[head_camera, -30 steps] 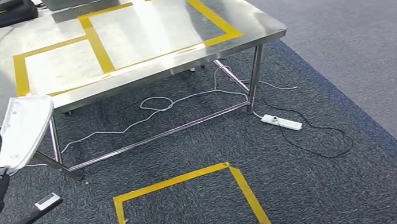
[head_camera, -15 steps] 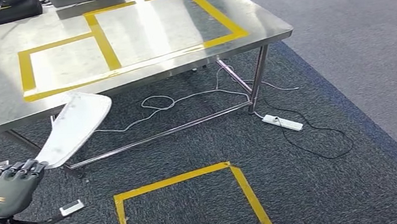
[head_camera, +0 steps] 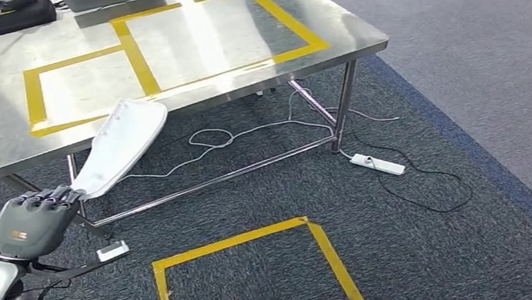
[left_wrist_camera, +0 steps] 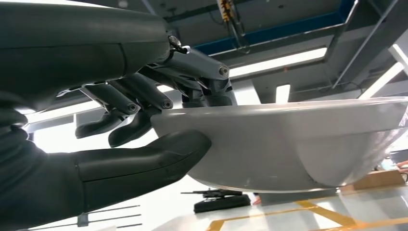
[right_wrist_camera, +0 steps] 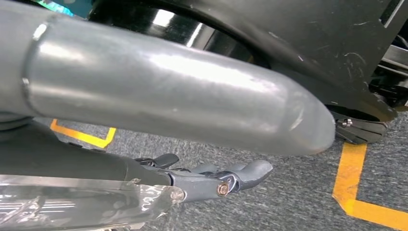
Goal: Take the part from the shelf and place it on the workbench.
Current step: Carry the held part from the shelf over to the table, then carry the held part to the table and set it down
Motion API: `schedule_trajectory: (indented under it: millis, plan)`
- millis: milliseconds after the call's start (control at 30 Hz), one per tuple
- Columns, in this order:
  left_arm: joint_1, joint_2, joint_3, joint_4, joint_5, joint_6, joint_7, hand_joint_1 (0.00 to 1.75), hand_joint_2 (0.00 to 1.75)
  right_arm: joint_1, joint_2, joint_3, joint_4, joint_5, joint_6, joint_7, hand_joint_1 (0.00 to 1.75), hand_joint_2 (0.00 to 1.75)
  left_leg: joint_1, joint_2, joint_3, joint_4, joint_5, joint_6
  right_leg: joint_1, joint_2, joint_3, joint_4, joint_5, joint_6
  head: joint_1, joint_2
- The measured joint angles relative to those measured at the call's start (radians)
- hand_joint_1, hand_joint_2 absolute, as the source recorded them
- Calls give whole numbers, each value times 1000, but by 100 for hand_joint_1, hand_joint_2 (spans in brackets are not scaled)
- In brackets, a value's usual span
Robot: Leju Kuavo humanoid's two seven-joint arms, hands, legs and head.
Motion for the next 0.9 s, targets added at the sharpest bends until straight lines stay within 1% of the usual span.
schedule_trajectory:
  millis: [200,400,600,667,733,767,800,833,867,900]
  plan:
    - [-62,-5,-8,57,44,-33,4,175,175,4,0,0,0,-12,7,17,0,0,0,0,-1,0,1,-1,0,0,1,0,2,-2,0,0]
    - [-110,-10,-9,103,49,-59,5,175,175,4,0,0,0,-13,9,10,0,0,0,0,-2,0,1,0,0,0,0,0,2,-2,0,0]
    - [-142,-18,-20,132,24,-54,17,175,175,3,3,2,0,-13,10,0,0,0,0,0,-2,0,1,0,0,0,0,0,2,-2,0,0]
    - [-147,-18,-26,138,12,-46,23,175,175,3,7,5,0,-13,10,-1,0,0,-3,0,-4,1,-2,7,-3,-1,1,-3,4,3,0,0]
    - [-150,-16,-30,142,-1,-36,34,175,175,0,11,8,0,-14,8,-1,0,0,-3,0,0,-9,1,18,-6,-1,0,-6,5,11,-1,0]
    - [-152,-16,-31,144,-6,-31,39,175,175,-1,12,8,0,-15,7,-1,0,0,-1,-1,4,-19,5,22,-7,7,-5,3,-1,14,0,0]
    - [-155,-16,-32,145,-11,-28,45,175,175,-1,13,9,0,-16,6,0,0,0,3,-2,9,-28,9,25,-7,18,-20,31,-17,17,1,0]
    - [-158,-16,-33,148,-15,-26,50,175,175,-1,13,9,0,-18,4,1,0,0,6,-3,13,-34,12,26,-9,30,-47,81,-41,19,3,0]
    - [-161,-18,-35,151,-18,-24,54,175,175,0,13,9,0,-19,3,3,0,0,6,-5,14,-35,12,27,-10,40,-82,148,-71,22,4,0]
    - [-162,-20,-36,155,-20,-22,58,175,175,2,13,9,0,-21,2,5,0,0,7,-7,14,-35,11,27,-13,44,-121,218,-96,25,6,0]
